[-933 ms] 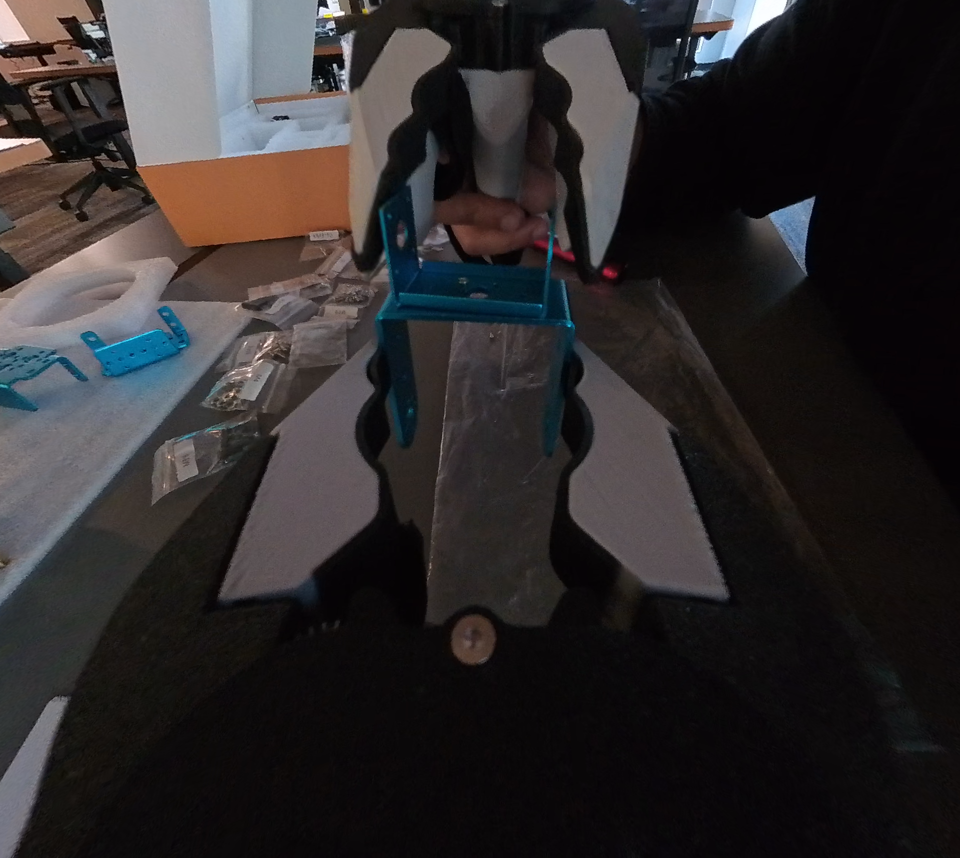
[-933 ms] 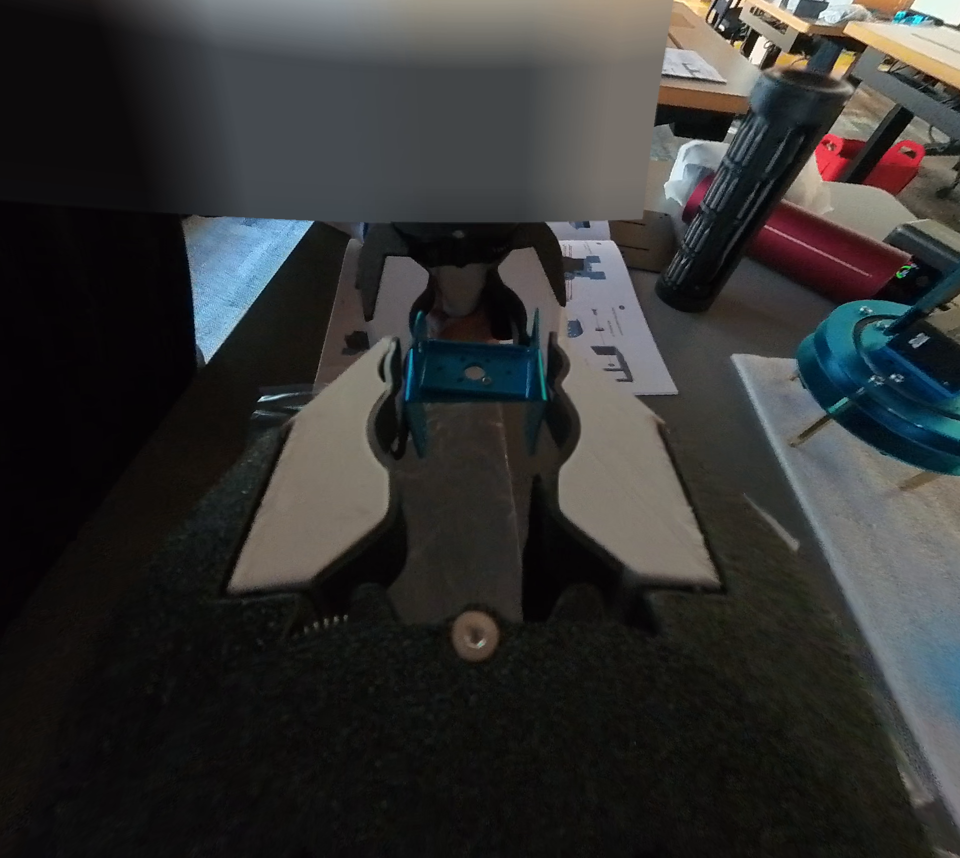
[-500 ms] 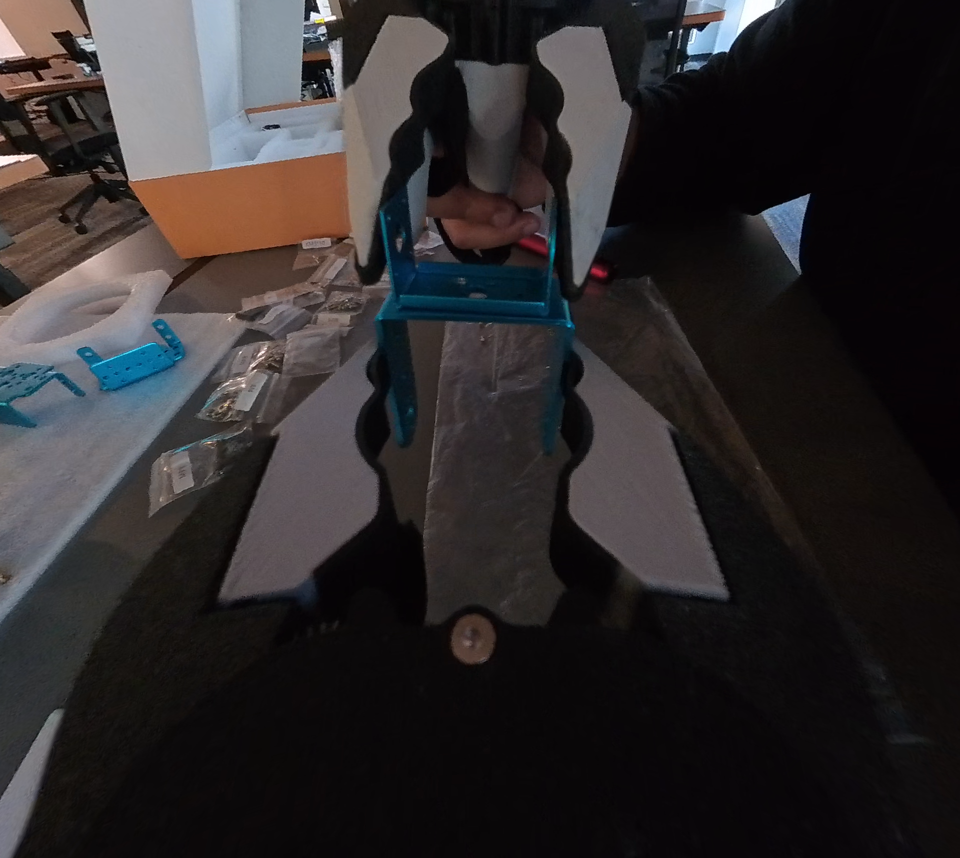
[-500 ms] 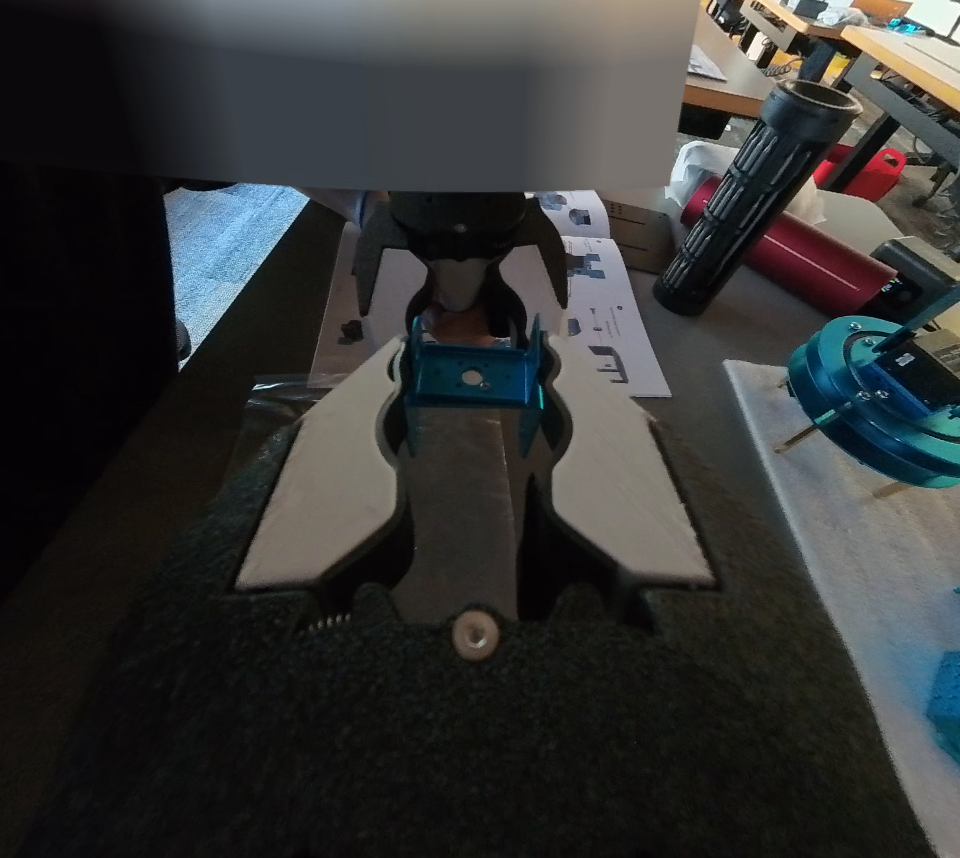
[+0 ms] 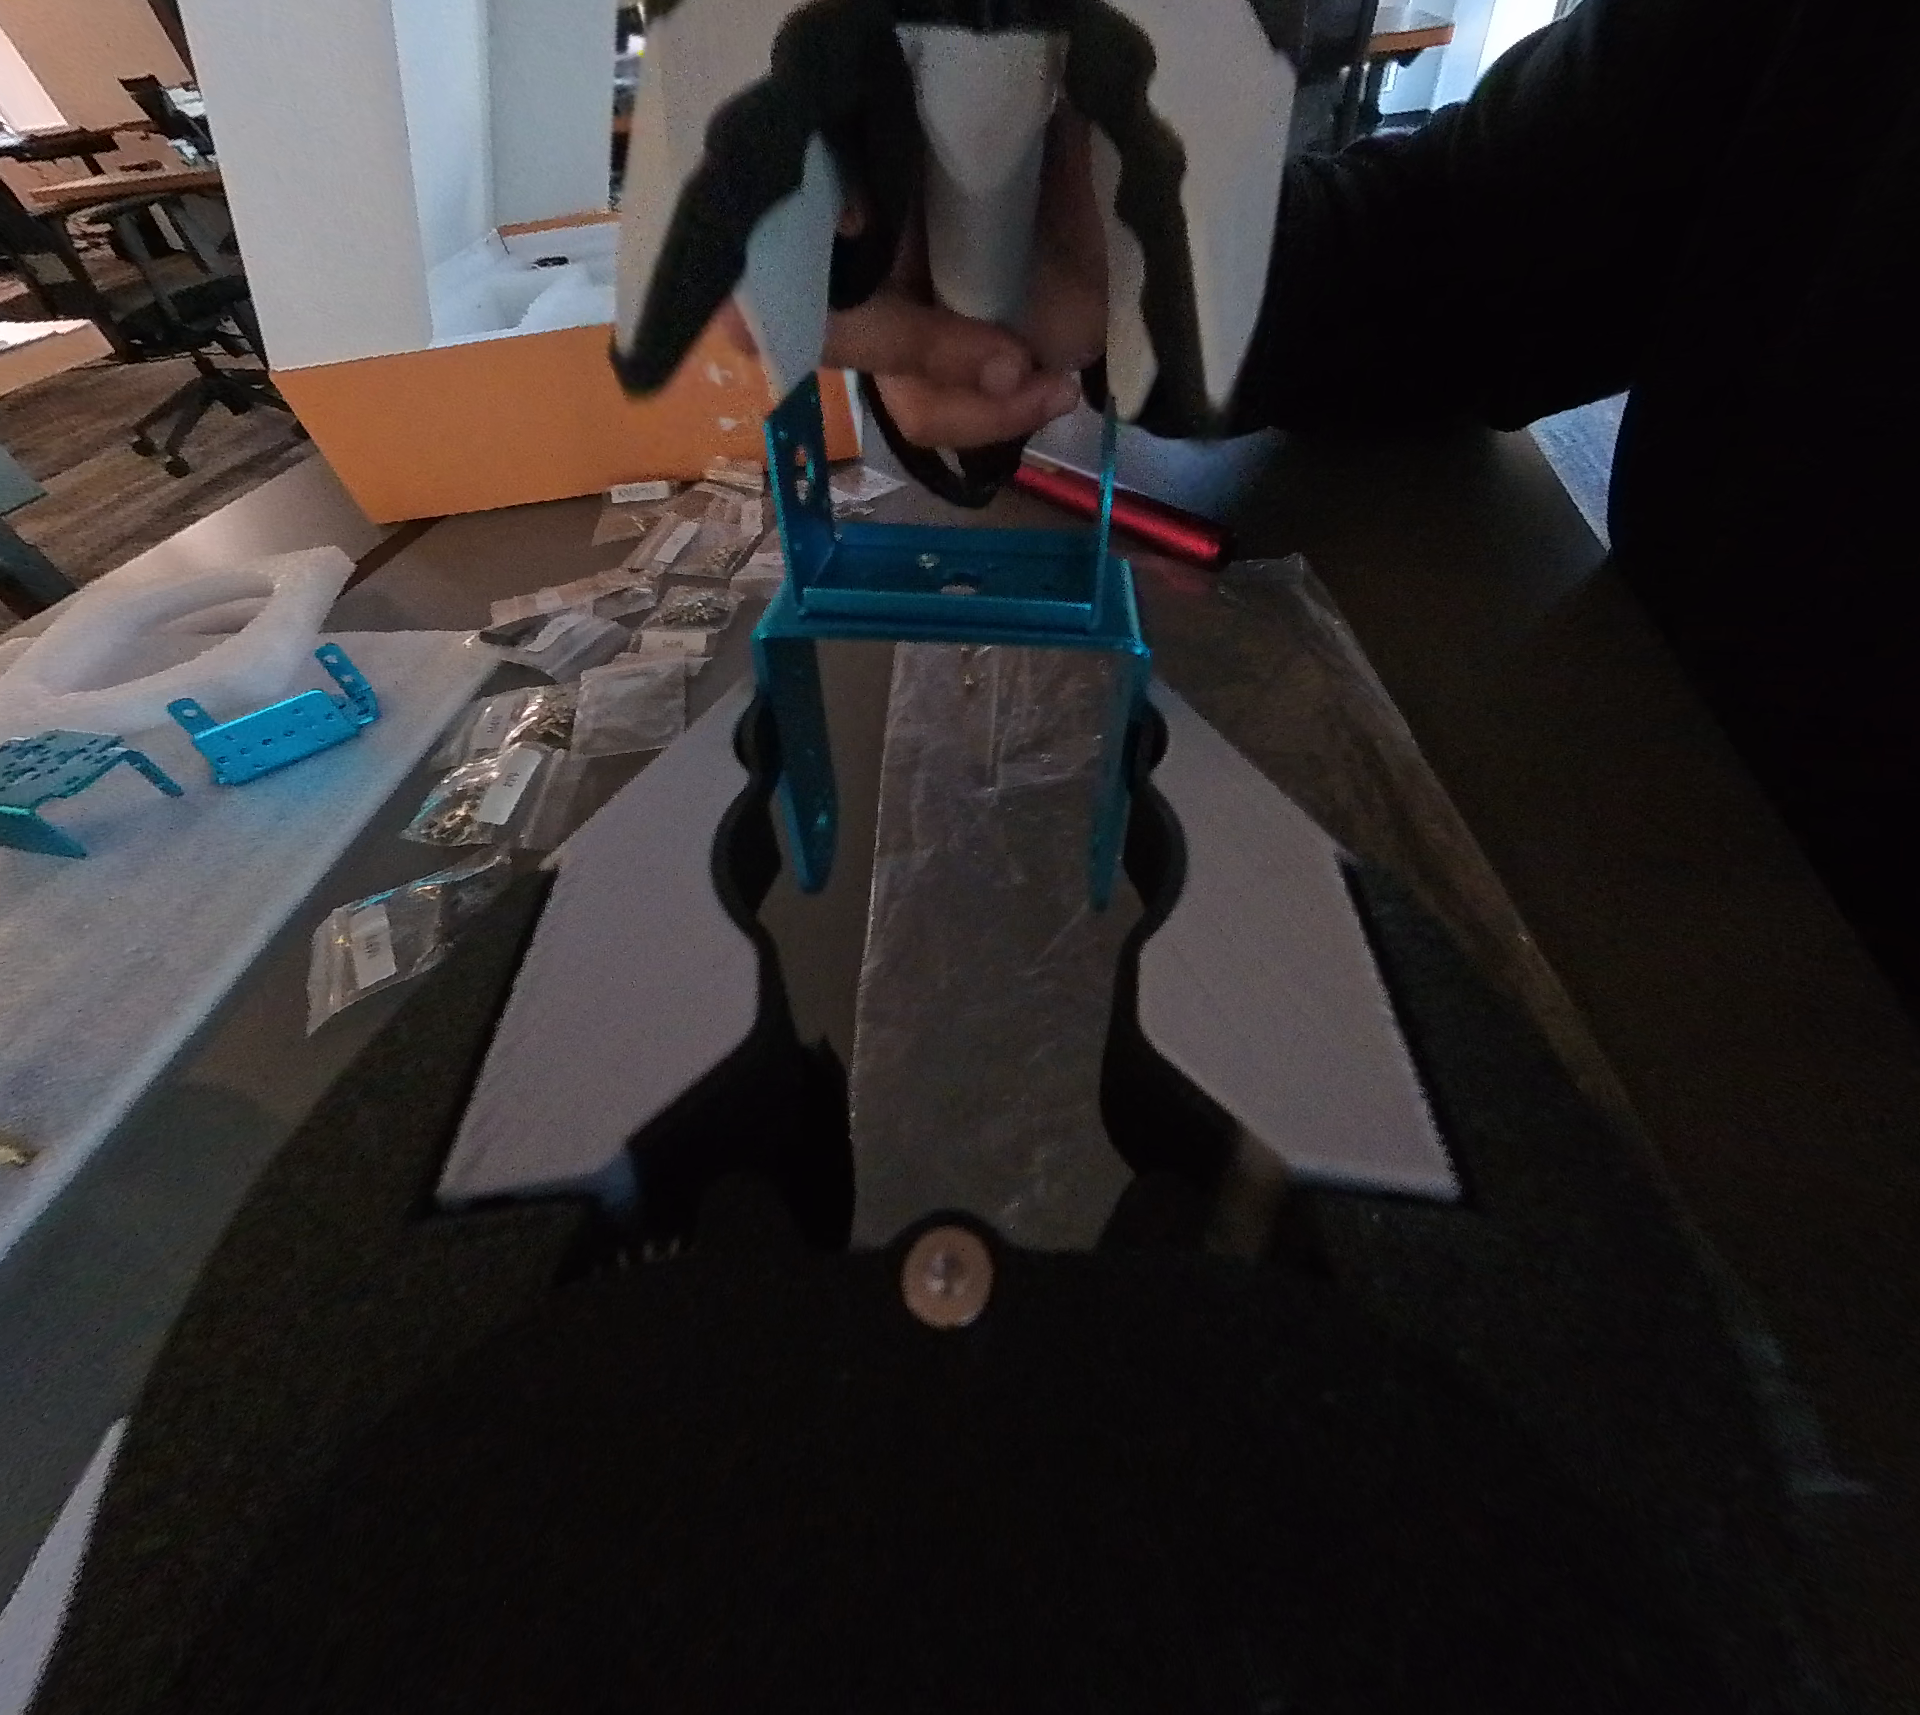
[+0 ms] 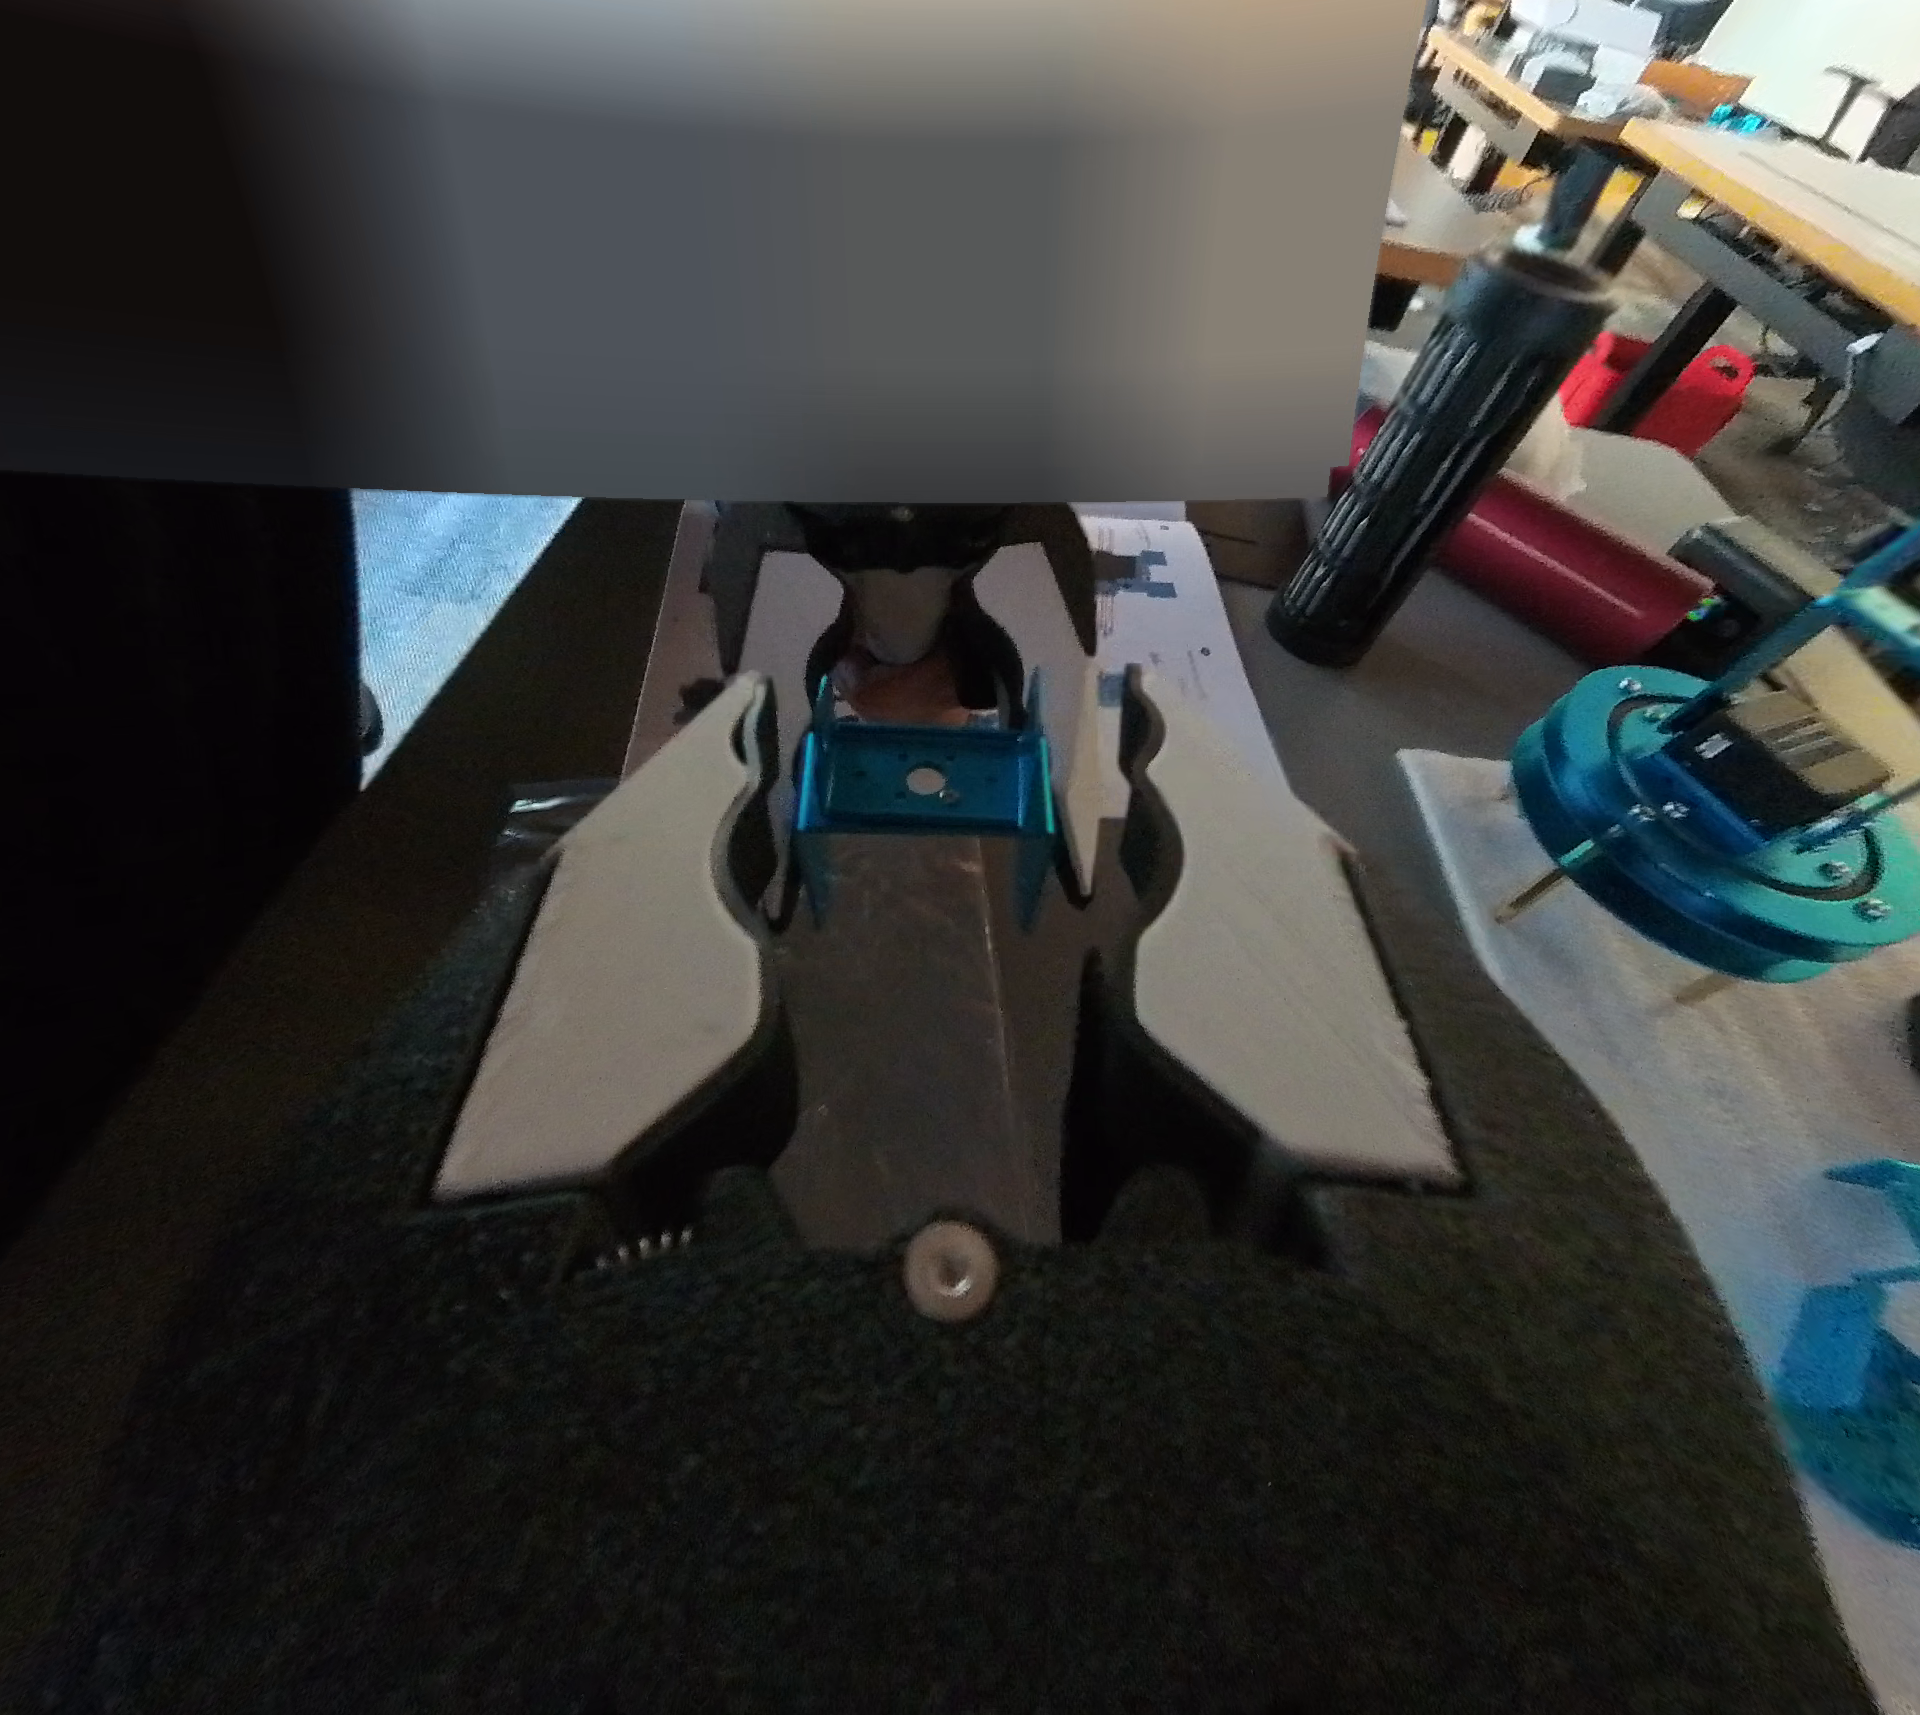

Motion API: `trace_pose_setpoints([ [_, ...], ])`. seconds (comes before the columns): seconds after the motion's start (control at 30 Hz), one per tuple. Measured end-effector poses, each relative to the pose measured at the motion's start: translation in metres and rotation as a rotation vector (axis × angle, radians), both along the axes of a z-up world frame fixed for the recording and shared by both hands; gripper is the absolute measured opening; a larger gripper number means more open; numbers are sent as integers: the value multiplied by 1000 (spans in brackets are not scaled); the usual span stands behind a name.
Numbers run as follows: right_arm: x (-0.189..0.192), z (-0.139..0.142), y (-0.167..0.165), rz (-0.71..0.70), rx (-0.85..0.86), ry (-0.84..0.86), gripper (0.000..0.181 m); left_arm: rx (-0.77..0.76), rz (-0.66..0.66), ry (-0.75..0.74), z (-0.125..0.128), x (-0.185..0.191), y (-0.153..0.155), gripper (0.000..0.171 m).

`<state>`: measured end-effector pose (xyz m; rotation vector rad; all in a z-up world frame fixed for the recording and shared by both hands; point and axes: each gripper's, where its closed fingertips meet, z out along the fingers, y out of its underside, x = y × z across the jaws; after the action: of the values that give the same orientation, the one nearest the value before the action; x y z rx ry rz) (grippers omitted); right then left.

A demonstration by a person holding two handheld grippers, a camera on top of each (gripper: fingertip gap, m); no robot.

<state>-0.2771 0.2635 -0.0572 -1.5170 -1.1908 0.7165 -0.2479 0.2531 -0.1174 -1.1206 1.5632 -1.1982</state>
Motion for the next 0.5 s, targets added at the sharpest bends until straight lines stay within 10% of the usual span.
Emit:
trace_pose_setpoints([
  [0.03, 4, 7, 0, 0, 2, 22, 65, 9, 4, -2, 0, 0, 1, 66],
  [0.17, 32, 7, 8, -19, -18, -33, 44, 18, 29, -11, 3, -2, 11, 66],
  [0.5, 9, -126, -53, 479, -477, -416, 27, 71, 129, -25, 6, -11, 51, 65],
])
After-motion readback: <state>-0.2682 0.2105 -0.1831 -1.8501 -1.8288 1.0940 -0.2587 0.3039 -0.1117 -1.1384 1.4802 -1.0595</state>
